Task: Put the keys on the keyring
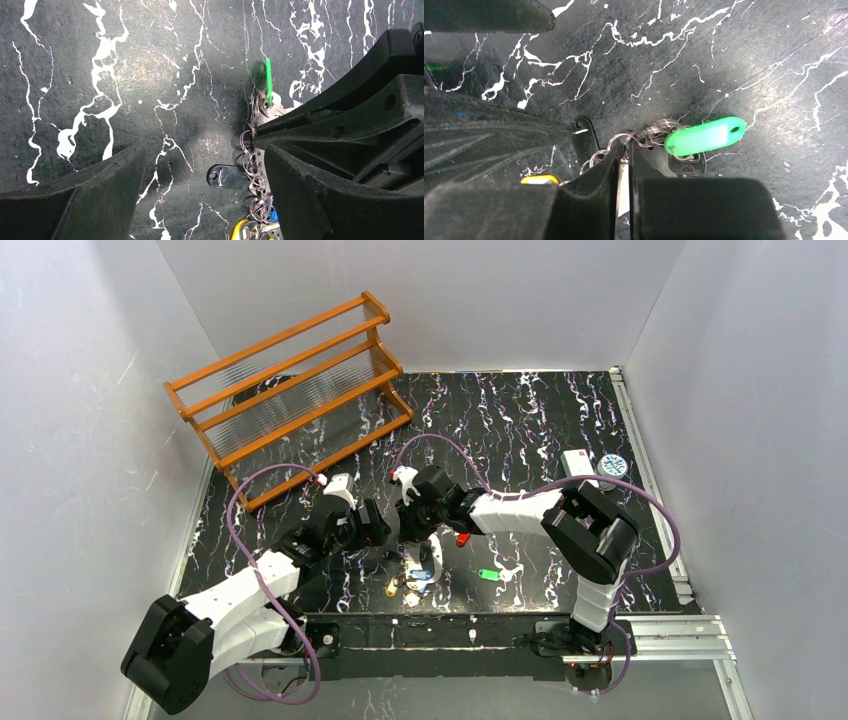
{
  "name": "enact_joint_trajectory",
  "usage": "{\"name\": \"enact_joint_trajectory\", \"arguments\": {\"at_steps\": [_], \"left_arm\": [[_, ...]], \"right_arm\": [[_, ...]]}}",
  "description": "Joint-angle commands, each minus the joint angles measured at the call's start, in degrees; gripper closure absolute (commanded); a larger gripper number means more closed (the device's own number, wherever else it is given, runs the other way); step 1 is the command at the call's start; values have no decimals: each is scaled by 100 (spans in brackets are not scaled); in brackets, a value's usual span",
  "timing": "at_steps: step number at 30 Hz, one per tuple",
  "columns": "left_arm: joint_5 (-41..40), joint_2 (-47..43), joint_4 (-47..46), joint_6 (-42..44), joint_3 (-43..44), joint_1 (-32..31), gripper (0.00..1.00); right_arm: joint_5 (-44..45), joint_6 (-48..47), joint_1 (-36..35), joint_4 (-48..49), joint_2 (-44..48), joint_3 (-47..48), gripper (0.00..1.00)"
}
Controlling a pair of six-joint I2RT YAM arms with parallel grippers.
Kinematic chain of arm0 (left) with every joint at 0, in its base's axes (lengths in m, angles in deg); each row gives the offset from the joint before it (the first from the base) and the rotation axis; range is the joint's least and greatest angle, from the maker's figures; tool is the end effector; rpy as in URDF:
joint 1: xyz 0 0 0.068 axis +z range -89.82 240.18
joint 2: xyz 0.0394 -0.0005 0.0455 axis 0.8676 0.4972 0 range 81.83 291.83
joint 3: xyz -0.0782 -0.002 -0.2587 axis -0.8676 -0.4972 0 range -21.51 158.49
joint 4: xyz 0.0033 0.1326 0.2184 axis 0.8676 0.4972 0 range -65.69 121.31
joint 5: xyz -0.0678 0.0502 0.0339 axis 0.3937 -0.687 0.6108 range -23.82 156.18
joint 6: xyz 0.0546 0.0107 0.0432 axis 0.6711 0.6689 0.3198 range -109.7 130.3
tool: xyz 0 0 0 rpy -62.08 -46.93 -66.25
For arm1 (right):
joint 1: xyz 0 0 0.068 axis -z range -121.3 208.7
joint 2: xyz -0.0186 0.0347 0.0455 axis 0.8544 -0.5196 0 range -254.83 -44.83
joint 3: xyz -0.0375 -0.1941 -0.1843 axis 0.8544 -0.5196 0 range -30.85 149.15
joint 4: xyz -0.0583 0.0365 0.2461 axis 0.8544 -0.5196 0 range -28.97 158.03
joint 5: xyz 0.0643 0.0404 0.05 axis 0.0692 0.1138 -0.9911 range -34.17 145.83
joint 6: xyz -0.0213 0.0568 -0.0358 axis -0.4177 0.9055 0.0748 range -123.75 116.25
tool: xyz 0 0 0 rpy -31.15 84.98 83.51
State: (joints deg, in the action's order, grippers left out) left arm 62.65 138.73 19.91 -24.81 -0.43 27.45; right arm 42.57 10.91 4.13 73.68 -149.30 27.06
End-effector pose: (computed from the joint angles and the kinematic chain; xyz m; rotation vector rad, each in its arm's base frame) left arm 0.1854 -0.1150 0.1727 -0.0831 2.1830 -0.6280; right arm 0.2161 0.3264 0.1494 -0.9476 2.2332 0.8601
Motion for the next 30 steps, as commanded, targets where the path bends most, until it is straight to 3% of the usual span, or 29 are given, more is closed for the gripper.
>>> {"name": "enact_joint_trajectory", "arguments": {"at_steps": [1,5,12,16,22,30], "left_arm": [[63,5,-30,80,-23,45,16],[78,7,-8,150,-24,46,17],[107,-89,-64,267,-67,47,18],[141,-127,-108,290,-93,47,18],[284,-146,-175,458,-99,47,20],[923,-1015,-869,1176,-390,40,24]], "right_arm": [[285,-60,-47,-228,-27,280,87],[407,3,-54,-266,93,218,90],[638,81,-52,-325,275,45,80],[546,64,-46,-332,344,12,79],[262,-17,-51,-420,464,60,98],[-212,-527,-54,-749,983,19,99]]}}
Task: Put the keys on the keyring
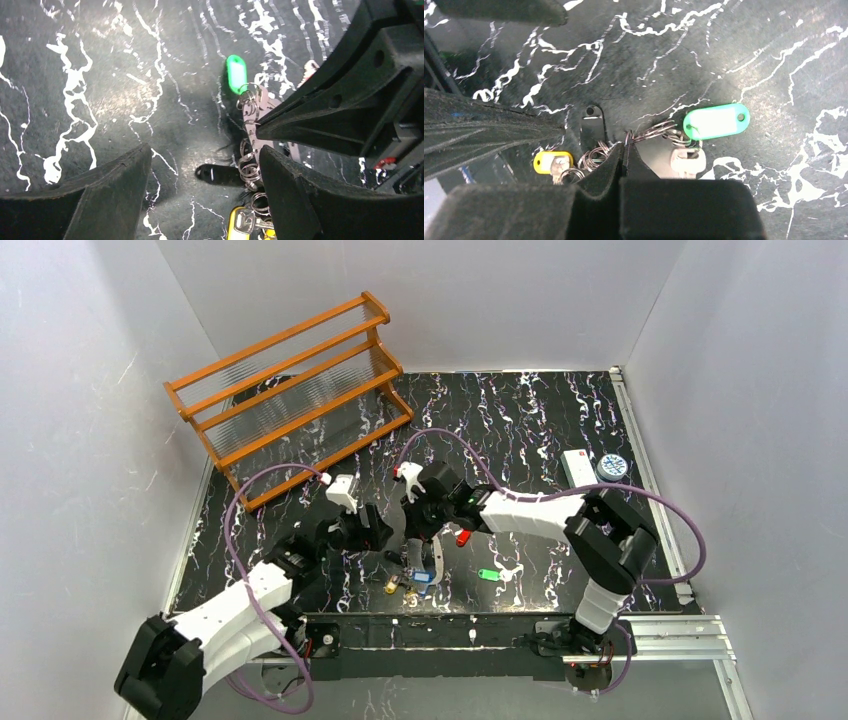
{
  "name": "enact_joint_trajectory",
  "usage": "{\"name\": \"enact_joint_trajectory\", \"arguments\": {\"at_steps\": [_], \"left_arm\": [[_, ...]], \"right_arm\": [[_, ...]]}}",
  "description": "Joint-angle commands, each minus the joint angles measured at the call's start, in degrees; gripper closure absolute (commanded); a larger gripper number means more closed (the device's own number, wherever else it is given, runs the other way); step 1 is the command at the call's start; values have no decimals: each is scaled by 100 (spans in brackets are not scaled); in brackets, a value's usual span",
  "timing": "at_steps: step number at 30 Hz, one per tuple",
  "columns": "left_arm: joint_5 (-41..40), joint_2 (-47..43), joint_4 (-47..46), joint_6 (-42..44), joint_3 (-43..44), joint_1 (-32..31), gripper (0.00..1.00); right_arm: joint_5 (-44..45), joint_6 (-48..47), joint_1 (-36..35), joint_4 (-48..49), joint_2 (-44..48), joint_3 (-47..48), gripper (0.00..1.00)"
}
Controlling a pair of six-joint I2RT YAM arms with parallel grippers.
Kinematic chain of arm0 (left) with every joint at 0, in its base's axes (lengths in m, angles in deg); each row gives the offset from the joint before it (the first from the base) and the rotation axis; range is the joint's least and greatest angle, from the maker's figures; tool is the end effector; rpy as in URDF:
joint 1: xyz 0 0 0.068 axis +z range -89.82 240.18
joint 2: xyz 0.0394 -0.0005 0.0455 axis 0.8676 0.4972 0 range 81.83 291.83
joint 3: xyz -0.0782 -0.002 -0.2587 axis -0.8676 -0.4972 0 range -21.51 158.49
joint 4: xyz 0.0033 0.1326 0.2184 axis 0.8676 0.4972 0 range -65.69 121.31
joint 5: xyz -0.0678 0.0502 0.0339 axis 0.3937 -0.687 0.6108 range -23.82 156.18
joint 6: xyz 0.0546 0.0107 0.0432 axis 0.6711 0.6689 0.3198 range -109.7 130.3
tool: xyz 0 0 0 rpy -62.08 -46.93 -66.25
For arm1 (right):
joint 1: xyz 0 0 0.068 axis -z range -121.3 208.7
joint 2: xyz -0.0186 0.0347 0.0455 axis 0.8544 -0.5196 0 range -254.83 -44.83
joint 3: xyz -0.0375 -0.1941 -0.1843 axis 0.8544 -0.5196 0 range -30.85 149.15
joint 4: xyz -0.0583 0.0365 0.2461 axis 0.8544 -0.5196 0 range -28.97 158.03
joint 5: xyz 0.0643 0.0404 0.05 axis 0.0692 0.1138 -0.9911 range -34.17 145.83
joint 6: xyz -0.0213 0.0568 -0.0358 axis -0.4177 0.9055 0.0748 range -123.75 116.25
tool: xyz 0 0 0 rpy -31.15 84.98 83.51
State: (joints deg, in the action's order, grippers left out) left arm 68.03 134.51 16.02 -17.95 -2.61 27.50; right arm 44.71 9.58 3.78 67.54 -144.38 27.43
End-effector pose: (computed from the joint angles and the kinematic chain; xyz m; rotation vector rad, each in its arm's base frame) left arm 0.1775 -0.1161 0.1818 0.1020 2.0855 -0.6972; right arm 0.2092 0.3171 0.1720 -0.9604 2.2311 0.8050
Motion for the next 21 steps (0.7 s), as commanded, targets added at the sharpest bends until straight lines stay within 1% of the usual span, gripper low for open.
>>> {"name": "enact_joint_trajectory", "arguments": {"at_steps": [1,5,7,9,13,16,21], "left_arm": [[427,-797,-594,597,-228,35,24],[822,-1567,-904,1146,-360,34,25],[1161,-1831,-951,1478,-392,26,25],[1445,-2048,-966,1710,-415,17,26],[1887,-2296,-1384,1694,-610,-1,27],[2121,-2325,-1640,1619,-739,-10,29],[2507,-2133,-2064,1455,-874,-72,35]], "right_arm": [[-552,-540,-15,-188,537,-12,99],[-1042,-1135,-7,-523,660,52,99],[-1141,-1317,-9,-717,709,90,99],[-1225,-1692,-10,-800,784,60,99],[-1567,-2334,-10,-775,1061,-166,99],[-1420,-2590,-4,-758,1305,-316,99],[-1429,-2919,33,-502,1642,-717,99]]}}
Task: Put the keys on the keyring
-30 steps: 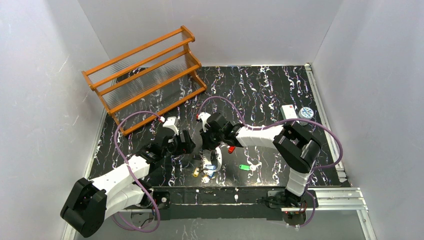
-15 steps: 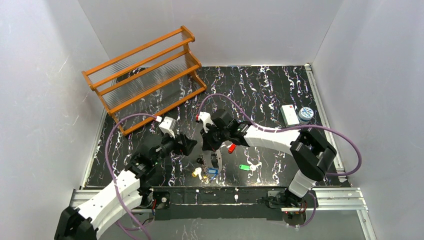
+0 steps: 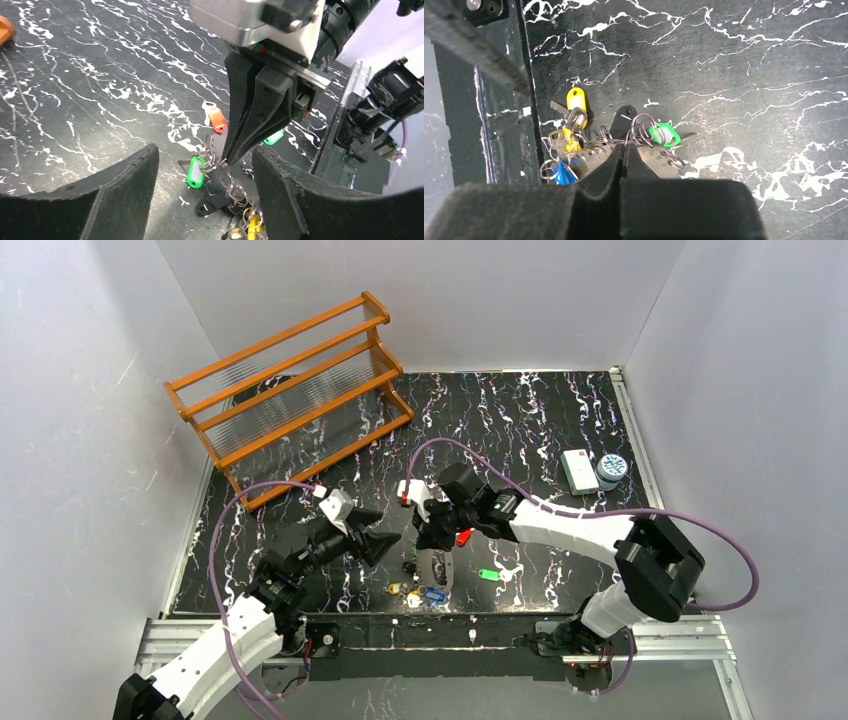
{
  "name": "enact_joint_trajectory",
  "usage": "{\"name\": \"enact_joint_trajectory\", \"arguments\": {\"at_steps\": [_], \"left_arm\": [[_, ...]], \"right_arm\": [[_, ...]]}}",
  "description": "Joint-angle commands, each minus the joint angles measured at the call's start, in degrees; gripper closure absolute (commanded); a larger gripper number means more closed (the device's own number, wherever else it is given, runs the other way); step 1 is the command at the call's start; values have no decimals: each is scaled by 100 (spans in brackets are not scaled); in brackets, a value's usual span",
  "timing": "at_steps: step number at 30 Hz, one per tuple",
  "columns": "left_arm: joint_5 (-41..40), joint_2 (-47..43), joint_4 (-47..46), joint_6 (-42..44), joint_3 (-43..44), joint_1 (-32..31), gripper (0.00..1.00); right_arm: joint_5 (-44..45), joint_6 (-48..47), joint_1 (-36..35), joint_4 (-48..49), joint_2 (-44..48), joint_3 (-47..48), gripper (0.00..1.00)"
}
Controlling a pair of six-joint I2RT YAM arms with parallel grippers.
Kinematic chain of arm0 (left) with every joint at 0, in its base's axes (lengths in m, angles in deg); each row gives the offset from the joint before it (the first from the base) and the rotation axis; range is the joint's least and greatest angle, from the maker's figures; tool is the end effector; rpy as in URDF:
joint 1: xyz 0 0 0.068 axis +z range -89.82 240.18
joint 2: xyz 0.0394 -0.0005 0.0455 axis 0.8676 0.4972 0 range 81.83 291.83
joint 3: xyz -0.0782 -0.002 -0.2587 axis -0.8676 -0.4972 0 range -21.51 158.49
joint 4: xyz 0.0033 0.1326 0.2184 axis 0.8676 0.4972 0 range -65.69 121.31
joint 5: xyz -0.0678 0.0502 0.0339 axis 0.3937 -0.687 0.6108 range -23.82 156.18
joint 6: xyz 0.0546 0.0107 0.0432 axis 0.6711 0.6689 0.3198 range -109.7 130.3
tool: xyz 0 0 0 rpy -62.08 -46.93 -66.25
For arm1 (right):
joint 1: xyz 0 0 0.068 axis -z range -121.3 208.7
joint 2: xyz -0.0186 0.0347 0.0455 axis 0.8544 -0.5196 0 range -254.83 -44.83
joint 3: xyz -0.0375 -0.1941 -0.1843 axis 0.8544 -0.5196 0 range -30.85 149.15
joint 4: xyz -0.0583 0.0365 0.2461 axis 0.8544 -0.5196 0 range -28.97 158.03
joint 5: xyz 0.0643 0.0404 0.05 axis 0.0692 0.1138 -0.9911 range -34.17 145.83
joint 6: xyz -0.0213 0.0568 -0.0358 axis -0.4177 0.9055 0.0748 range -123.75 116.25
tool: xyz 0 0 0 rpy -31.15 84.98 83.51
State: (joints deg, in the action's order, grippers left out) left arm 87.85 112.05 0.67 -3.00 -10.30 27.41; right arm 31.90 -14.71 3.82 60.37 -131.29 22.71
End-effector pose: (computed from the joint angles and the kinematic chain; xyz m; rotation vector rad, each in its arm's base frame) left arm 0.1285 -0.1080 0.2342 0.5733 1.4586 -0.9215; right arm 0.1725 0.2858 0.2128 -1.4684 1.8466 0.8657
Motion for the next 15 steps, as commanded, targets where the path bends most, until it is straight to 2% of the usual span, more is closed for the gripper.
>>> {"name": "enact_joint_trajectory", "arguments": {"at_steps": [1,7,11,15], "left_arm": [[524,167,-584,-89,-135,-92,36],[279,415,-1325,-206,-596,-529,39],[148,808,-1680,62,-754,-965,41],[362,1325,-1994,410,-777,-1243,44]], "right_arm": [[-161,-539,43,287,392,-341,99],[-378,-666,153,715,700,-910,99],[-699,-671,300,1115,927,-1268,99],[-905,-698,473,1523,1197,-1613,99]]}}
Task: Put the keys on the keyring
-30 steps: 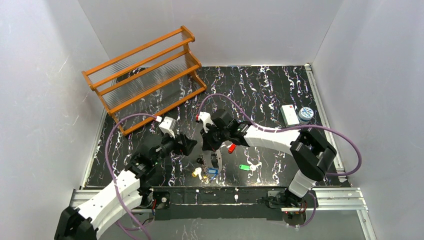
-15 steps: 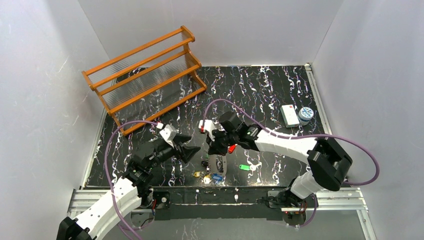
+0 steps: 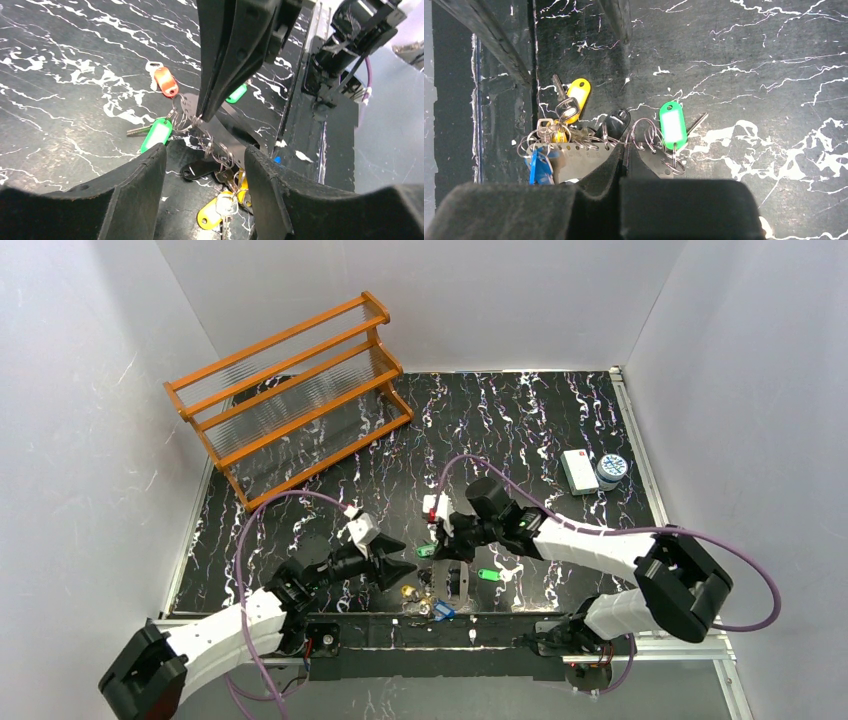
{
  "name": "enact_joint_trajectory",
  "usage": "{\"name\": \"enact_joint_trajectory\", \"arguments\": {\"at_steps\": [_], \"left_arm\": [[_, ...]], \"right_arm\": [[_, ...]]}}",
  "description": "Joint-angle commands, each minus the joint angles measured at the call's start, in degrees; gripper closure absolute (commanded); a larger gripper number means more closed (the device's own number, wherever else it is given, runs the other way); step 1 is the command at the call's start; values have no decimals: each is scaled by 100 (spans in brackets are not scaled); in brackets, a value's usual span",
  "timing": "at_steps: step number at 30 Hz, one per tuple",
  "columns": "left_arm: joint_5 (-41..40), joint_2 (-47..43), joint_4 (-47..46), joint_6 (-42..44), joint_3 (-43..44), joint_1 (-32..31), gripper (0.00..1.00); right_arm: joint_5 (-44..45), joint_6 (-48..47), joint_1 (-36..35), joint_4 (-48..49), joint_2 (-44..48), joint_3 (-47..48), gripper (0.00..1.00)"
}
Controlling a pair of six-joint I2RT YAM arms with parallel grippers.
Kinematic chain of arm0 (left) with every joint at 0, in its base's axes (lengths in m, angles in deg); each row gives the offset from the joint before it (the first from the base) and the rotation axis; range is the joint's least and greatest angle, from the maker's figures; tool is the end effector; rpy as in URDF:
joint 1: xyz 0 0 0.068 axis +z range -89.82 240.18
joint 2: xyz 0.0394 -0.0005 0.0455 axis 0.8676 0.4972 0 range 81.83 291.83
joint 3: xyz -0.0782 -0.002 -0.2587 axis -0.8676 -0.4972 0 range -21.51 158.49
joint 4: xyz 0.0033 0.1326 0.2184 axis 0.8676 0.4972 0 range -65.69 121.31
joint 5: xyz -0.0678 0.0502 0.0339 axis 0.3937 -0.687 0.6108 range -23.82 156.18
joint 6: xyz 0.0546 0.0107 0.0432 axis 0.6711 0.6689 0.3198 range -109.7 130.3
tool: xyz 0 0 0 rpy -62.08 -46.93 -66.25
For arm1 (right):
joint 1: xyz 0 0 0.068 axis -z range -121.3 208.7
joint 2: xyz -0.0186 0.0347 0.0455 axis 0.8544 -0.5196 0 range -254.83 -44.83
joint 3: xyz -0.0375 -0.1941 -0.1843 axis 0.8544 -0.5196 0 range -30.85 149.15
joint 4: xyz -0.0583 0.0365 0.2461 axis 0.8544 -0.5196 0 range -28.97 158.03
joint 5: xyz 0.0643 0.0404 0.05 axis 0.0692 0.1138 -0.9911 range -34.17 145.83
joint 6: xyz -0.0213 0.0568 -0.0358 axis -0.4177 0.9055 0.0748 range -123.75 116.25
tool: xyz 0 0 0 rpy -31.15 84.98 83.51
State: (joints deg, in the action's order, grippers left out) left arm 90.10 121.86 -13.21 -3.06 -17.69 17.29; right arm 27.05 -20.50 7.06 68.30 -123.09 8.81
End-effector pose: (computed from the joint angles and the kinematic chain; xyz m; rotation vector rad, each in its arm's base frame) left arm 0.1120 -0.1359 0.1918 0.7521 1.4765 -1.0838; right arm 0.1573 0.2433 0.1902 -1.5115 1.7220 0.8865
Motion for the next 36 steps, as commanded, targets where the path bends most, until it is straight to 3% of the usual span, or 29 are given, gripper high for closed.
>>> {"name": "enact_joint_trajectory", "arguments": {"at_steps": [1,16,20,24,36], "left_arm": [[174,436,-641,499,-32,-287,45],[181,1183,-1199,1529,9,-888,41],[338,1406,-1335,1629,102,-978,43],[497,1674,-1431,1644,250,-1045,51],[-2,1859,-1727,1785,365,-1221,49]], "right_arm": [[-504,-171,194,751,443,-271,99],[-1228,-697,267,1016,1056,-708,99],[-1237,-698,263,1036,1112,-722,99],[-1228,-667,260,1053,1103,-717,99],[-1292,-671,261,1026,1154,-730,99]]}}
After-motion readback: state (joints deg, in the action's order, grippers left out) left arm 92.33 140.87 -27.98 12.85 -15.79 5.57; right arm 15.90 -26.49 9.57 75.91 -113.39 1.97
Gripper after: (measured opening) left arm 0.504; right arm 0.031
